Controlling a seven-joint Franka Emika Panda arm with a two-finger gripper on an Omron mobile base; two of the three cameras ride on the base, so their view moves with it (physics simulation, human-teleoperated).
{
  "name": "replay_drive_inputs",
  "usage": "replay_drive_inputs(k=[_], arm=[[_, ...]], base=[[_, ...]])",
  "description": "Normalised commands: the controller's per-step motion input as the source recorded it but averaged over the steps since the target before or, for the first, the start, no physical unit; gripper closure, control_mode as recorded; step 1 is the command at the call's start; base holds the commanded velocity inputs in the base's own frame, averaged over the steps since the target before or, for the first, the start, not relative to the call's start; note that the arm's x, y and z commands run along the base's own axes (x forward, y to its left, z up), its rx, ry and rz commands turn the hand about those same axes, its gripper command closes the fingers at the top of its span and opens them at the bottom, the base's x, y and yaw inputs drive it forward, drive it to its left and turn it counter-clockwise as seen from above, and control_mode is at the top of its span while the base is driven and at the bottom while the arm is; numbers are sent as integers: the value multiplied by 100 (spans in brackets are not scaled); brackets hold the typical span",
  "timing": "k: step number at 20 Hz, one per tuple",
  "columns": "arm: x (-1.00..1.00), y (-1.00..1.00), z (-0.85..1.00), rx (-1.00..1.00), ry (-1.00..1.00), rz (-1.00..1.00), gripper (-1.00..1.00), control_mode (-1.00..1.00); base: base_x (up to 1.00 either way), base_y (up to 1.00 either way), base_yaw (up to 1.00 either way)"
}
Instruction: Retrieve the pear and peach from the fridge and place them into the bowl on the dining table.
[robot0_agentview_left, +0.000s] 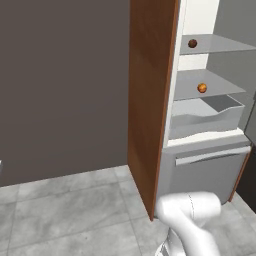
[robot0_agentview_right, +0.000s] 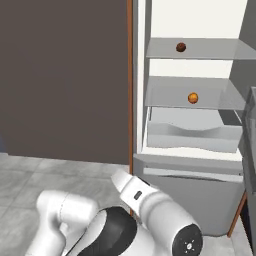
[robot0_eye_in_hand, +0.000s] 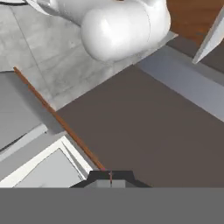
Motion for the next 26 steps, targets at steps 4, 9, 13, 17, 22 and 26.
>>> replay_drive_inputs(k=[4, 9, 13, 17, 22, 26], arm=[[45, 34, -4, -64, 20, -53, 100, -100], [40, 34, -10, -67, 21, -51, 100, -100], [35, 5, -1, -71, 21, -45, 100, -100], [23, -1, -1, -79, 14, -37, 100, -100], [12, -26, -9, -75, 6, -24, 100, -100], [4, -28, -27, -39, 11, -2, 100, -100]], base=[[0, 0, 0], [0, 0, 0], [0, 0, 0], [0, 0, 0], [0, 0, 0], [0, 0, 0]])
